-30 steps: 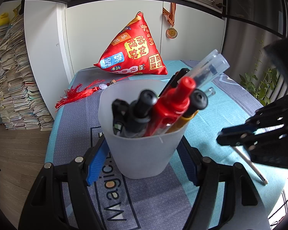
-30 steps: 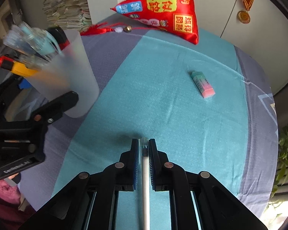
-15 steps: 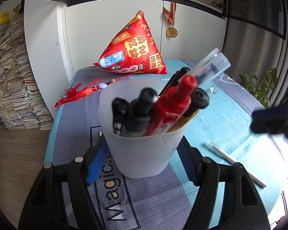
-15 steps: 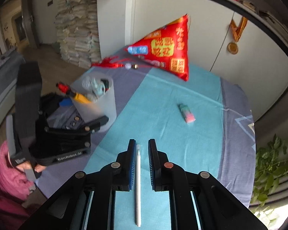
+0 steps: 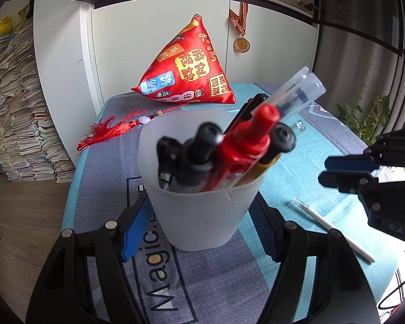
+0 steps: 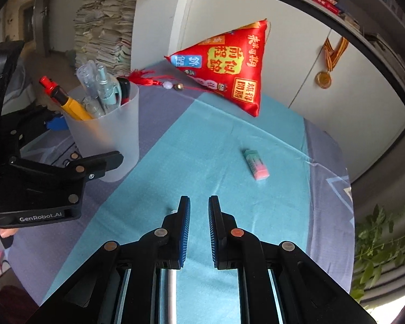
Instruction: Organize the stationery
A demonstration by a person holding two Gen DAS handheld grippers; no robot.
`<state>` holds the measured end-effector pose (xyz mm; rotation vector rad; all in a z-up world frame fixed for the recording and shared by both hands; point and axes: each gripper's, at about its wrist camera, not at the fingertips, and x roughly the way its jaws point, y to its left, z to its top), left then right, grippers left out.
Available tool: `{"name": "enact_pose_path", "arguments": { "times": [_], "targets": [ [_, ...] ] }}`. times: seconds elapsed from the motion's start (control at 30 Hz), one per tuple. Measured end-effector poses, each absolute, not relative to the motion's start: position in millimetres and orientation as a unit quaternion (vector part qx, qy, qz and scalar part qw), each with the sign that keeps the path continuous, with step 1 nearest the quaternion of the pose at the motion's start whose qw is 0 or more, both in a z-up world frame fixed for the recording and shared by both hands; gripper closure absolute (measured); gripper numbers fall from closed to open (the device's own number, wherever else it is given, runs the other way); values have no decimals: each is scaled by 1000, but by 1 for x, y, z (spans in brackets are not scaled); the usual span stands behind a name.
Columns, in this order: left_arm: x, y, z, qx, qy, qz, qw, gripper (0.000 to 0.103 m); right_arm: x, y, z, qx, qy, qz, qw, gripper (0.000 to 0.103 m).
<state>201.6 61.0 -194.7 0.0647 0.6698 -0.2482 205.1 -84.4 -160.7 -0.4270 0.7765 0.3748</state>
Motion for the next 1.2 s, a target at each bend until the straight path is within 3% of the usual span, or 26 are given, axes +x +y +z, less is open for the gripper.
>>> {"name": "enact_pose_path", "arguments": {
  "times": [0.23, 0.7, 0.97, 1.2],
  "targets": [
    [202, 61, -196, 31, 330, -121, 936, 33, 225, -94, -174, -154, 466, 207, 846, 92],
    [203, 61, -196, 31, 330, -121, 936, 33, 241, -74, -199, -173, 511, 218, 813, 92],
    [203, 61, -196, 31, 330, -121, 936, 33, 240, -73, -195, -167, 514, 196, 818, 95],
    [203, 61, -195, 31, 330, -121, 936, 33, 219, -82, -145, -123, 462, 211, 853, 95]
  ]
}}
